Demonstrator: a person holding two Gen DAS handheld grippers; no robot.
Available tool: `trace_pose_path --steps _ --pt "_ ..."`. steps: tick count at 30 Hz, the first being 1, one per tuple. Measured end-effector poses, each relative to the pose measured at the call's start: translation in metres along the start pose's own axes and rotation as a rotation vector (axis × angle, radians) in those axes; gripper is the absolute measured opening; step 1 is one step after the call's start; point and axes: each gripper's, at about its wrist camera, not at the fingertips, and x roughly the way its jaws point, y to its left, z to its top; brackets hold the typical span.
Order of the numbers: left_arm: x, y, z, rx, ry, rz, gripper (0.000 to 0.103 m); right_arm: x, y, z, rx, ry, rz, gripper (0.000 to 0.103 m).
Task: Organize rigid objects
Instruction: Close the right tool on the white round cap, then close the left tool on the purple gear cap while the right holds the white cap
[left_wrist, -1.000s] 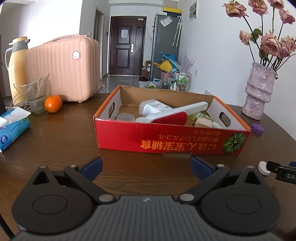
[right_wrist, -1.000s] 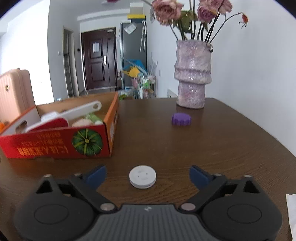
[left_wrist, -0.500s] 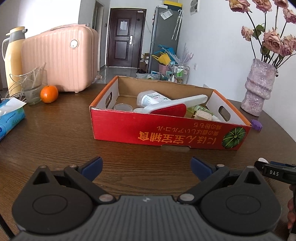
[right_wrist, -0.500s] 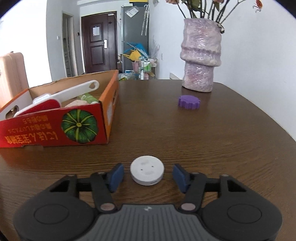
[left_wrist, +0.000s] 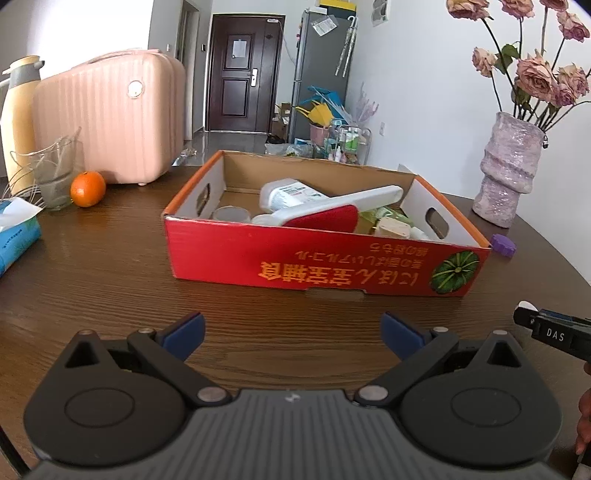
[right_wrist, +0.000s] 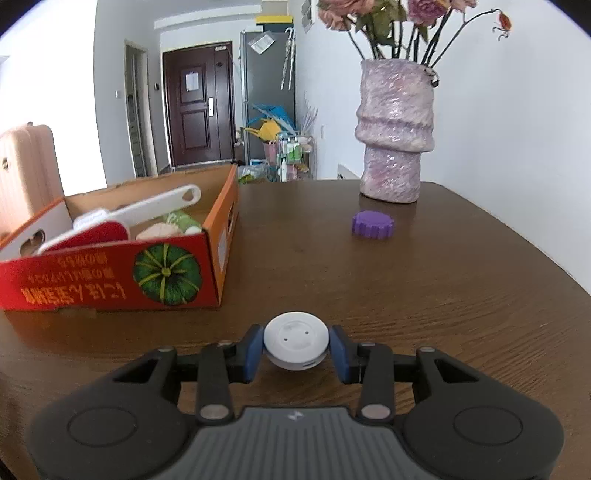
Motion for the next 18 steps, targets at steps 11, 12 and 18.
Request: trace_pose_path --steps 11,12,18 --pt "-0.006 -0.052 0.012 0.030 -0.036 -0.036 0.103 -0.019 -0.035 0.011 0.054 -0.065 -0.004 0.038" --pt "-0.005 -0.059 0.013 0.037 -0.035 -0.040 0.103 -0.020 -0.040 0.013 0.058 -0.071 -0.006 0.038" --pt "-0.004 -0.102 0.014 0.081 -0.044 -0.060 0.103 -0.029 -0.068 0.019 0.085 -0.112 -0.008 0.038"
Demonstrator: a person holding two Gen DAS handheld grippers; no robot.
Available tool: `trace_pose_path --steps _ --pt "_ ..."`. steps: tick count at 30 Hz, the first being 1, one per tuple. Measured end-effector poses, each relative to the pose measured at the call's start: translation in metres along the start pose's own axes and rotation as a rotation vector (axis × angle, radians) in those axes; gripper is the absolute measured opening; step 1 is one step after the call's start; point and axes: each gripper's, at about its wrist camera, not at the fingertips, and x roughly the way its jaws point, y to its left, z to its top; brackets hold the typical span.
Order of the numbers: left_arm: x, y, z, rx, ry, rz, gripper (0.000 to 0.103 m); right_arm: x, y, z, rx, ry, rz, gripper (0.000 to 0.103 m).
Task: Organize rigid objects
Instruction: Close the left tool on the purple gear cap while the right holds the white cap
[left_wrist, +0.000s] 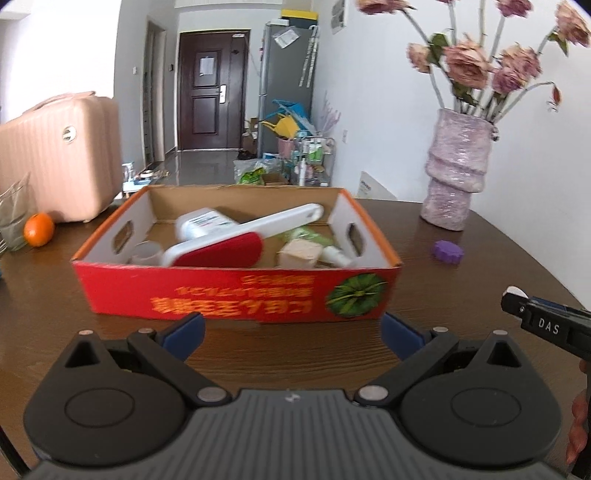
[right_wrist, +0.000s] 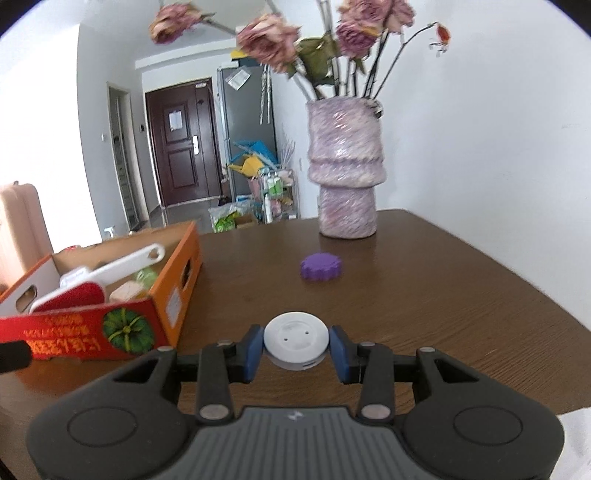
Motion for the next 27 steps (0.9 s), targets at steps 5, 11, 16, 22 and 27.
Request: trace_pose_path --steps 5,11,16,22,27 --pt "0.007 -0.041 0.004 0.041 -0.008 -0.018 0.103 -0.003 -0.027 0.009 0.021 -0.028 -0.016 0.038" --pt "0.024 -0.086 0.006 0.070 0.002 -0.029 0.103 0.003 -0.062 0.020 0.052 -0.048 -0.041 0.038" --pt "0.044 -0.121 0.012 0.083 0.014 -0.040 0.103 0.010 -0.089 0.028 0.078 -0.050 -0.075 0.038" --pt "0.073 -0.155 0.020 0.102 0.021 -0.036 0.103 0.030 -0.123 0.035 0.142 -0.043 -0.130 0.038" --pt "0.103 -0.178 0.029 0.108 0.033 -0.031 0.103 0.047 -0.148 0.039 0.189 -0.037 -0.159 0.038"
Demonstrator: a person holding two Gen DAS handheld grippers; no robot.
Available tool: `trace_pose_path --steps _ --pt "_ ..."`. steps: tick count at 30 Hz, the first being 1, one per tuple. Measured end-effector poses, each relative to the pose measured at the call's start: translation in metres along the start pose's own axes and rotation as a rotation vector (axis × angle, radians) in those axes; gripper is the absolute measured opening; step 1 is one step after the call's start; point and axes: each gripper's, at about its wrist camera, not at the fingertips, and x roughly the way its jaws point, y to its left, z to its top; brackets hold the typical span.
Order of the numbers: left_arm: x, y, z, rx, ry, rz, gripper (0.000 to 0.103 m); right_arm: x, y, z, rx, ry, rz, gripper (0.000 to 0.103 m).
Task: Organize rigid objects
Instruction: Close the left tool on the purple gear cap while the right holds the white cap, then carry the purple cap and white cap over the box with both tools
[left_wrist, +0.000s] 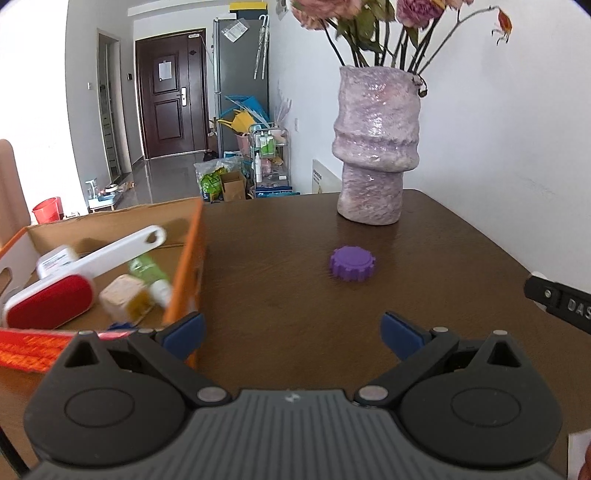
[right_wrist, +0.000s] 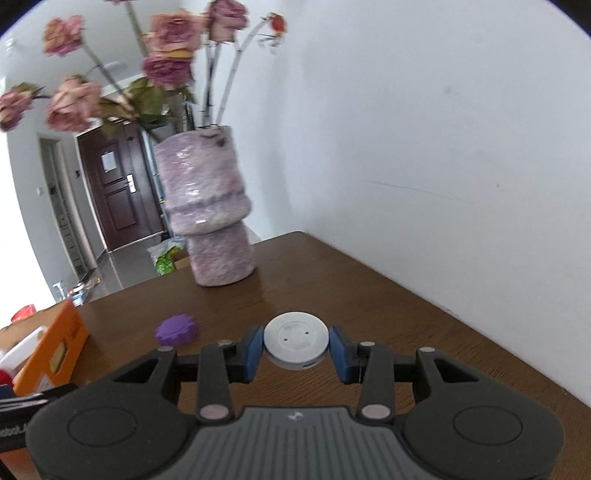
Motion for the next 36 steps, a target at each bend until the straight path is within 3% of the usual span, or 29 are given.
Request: trace_pose_path --steps 14,20,23,25,27,36 --pt "0.107 -0.054 0.037 0.015 0.048 0.019 0.103 0.048 -0.030 0.010 0.059 0.018 -0.051 0.038" --pt "0.149 -0.055 0.045 -0.018 0.111 0.023 0.103 0.065 -0.037 0.011 0.080 0.038 -0.079 0.038" --pt "0.160 -0.057 0.051 -0.003 0.103 0.032 0.102 0.071 -0.040 0.011 0.095 0.052 -0.088 0.038" --pt "0.168 -0.060 0.052 0.014 0.113 0.031 0.093 0.072 -0.039 0.011 0.093 0.051 -0.088 0.038" --pt "0.175 -0.063 0.051 0.029 0.146 0.008 0.057 0.073 -0.036 0.010 0.081 0.047 -0.093 0.038" --pt "0.146 -0.057 0.046 0.026 0.091 -0.054 0.055 0.066 -0.036 0.008 0.066 0.039 -0.094 0.038"
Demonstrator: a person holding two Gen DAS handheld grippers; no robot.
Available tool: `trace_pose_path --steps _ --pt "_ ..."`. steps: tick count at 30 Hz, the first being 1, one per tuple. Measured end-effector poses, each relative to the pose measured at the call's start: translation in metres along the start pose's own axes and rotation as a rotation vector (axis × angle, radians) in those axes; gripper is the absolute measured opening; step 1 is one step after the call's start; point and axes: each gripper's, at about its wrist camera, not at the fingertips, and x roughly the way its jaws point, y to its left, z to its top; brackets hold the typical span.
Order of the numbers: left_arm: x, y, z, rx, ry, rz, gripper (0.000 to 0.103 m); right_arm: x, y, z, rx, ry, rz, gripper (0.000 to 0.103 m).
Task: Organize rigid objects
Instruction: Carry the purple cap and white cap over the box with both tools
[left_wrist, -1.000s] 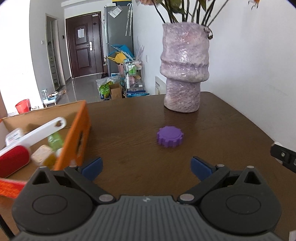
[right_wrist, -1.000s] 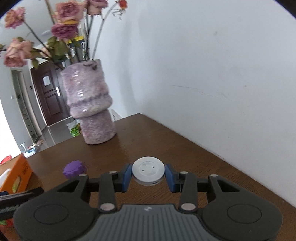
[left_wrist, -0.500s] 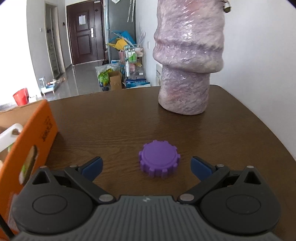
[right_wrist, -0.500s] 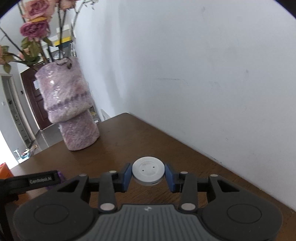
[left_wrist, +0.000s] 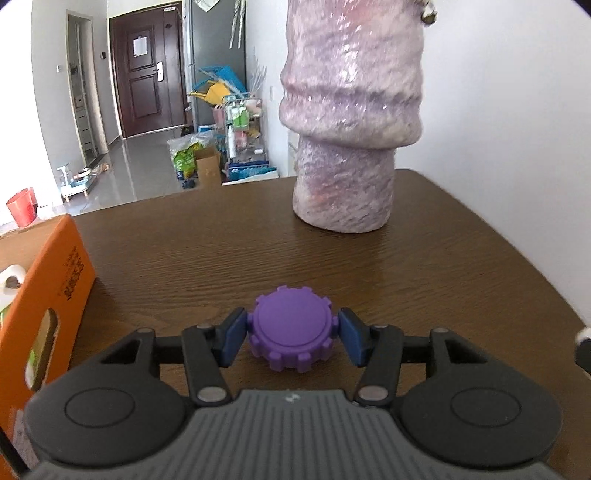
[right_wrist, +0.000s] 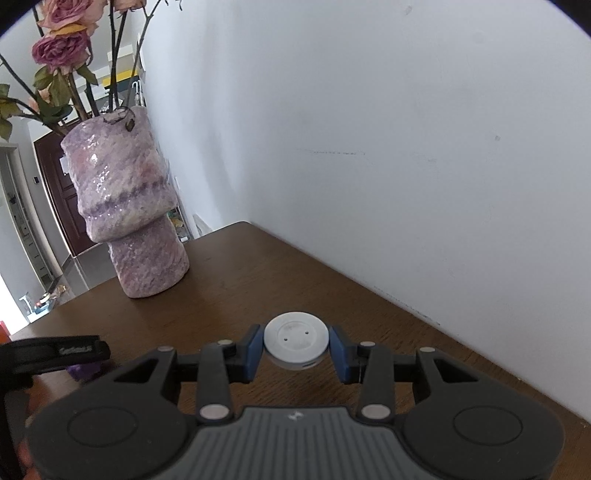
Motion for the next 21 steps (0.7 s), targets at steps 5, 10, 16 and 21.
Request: trace_pose_path --steps 5,10,16,21 --pt "-0.033 0.002 -0.006 -0.001 -0.057 -0.025 0.055 -0.006 0.001 0.001 -0.008 -0.018 0.008 0.038" --pt "-0.069 0.007 -0.014 -0.012 -0.113 -0.048 0.055 -0.013 0.003 0.003 -0.018 -0.036 0.020 0.038" --pt "-0.109 0.023 -0.031 -0.017 -0.144 -0.076 0.055 -0.027 0.011 0.003 -0.047 -0.069 0.046 0.038" --pt "-0.136 0.042 -0.047 -0.023 -0.155 -0.055 0.055 -0.046 0.021 0.001 -0.082 -0.102 0.062 0.038"
